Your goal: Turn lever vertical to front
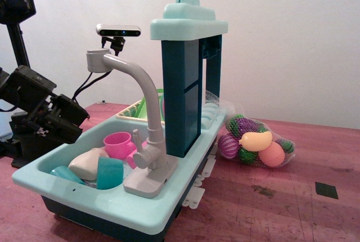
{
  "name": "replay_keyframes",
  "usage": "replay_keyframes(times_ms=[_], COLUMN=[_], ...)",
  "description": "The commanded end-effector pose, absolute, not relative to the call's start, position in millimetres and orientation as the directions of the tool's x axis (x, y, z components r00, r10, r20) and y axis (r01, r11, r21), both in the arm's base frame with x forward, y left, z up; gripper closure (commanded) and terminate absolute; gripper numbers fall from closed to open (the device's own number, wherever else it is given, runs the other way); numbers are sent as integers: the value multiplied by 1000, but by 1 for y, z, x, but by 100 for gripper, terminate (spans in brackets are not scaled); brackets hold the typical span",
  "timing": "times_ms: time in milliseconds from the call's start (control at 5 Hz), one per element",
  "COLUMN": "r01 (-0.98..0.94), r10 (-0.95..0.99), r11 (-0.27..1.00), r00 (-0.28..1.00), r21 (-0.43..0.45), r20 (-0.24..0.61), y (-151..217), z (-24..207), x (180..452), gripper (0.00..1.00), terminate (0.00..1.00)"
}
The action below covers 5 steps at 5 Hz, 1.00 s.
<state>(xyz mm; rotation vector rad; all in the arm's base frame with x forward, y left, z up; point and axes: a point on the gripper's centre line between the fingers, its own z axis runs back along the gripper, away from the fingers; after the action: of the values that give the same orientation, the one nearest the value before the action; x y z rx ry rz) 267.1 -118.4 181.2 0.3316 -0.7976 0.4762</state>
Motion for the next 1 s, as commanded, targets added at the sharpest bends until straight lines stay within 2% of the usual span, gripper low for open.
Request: replay_keyframes(times_ms=[0,400,600,800], r01=[-525,-478,-462,-467], r10=[281,247,249,263], r11=[845,872,884,884], r00=[602,615,603,539], r21=[105,104,77,24], r20=[747,749,758,800], y=[-118,-132,-141,-150], z=[181,198,200,208], x=[267,305,321,345], gripper=[0,0,0,0], terminate=[0,0,0,0])
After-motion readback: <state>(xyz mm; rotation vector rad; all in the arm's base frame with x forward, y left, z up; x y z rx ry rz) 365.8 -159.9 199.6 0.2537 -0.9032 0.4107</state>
